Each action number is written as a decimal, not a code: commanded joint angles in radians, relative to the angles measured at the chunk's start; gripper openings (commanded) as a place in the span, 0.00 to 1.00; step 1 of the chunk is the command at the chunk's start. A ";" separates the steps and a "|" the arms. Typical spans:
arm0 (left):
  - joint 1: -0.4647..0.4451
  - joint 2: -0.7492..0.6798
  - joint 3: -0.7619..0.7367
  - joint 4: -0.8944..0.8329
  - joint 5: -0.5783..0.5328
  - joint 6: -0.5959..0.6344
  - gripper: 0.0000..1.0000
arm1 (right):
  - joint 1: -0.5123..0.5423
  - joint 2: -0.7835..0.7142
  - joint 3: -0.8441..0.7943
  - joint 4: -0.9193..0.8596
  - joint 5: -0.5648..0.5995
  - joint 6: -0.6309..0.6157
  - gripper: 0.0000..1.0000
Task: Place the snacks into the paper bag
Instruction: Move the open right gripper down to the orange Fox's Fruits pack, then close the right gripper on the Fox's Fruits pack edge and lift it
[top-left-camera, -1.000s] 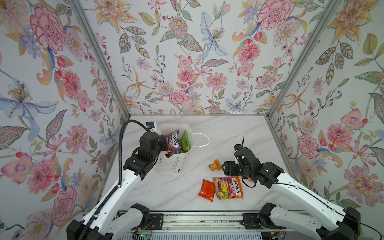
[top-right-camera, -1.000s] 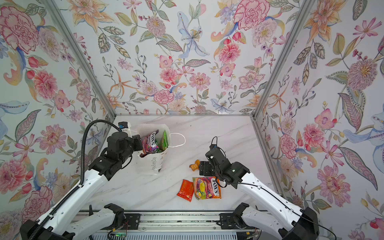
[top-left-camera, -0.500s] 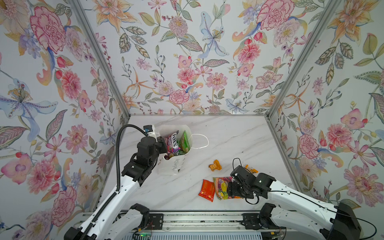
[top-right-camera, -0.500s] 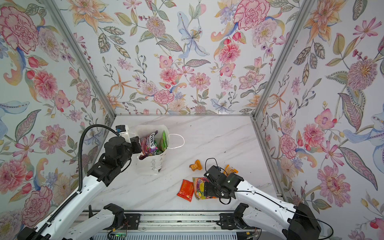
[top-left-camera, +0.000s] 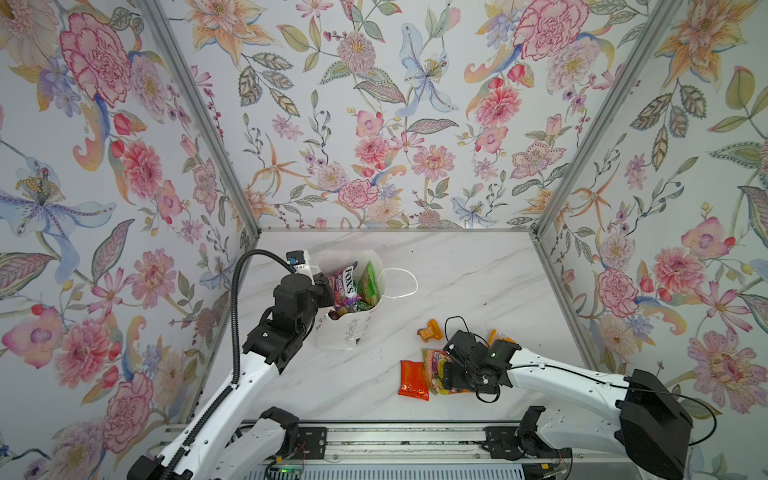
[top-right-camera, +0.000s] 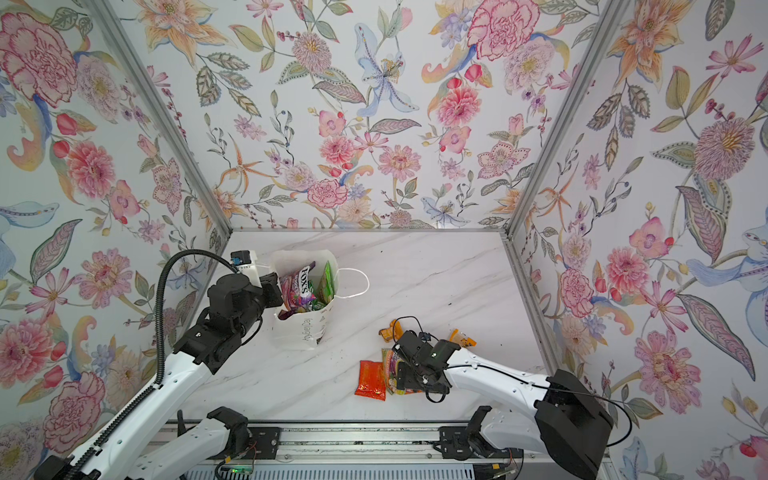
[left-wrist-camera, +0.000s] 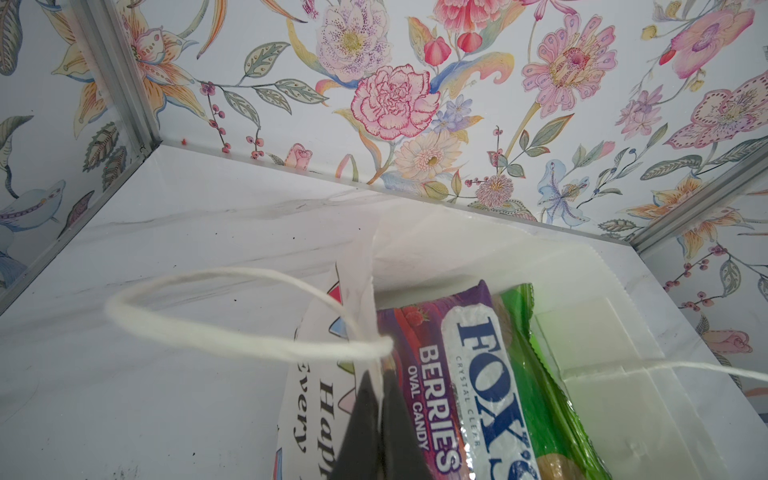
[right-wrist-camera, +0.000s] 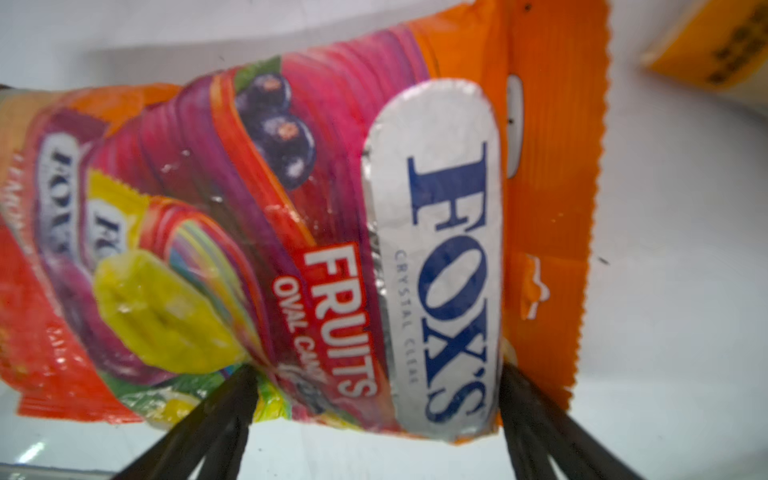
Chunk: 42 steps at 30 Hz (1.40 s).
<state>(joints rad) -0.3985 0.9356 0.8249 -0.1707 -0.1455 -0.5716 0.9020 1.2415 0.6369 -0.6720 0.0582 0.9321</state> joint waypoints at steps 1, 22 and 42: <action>0.005 -0.028 0.011 0.077 -0.025 0.013 0.00 | -0.002 0.066 0.057 0.126 0.009 0.005 0.93; 0.004 -0.023 0.016 0.065 -0.019 0.002 0.00 | -0.299 -0.063 -0.035 0.229 -0.244 -0.222 0.85; 0.004 -0.015 0.017 0.051 -0.008 -0.019 0.00 | -0.317 0.050 -0.176 0.510 -0.403 -0.150 0.26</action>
<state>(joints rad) -0.3985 0.9283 0.8249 -0.1791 -0.1417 -0.5911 0.5819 1.3018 0.4984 -0.1543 -0.3611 0.7666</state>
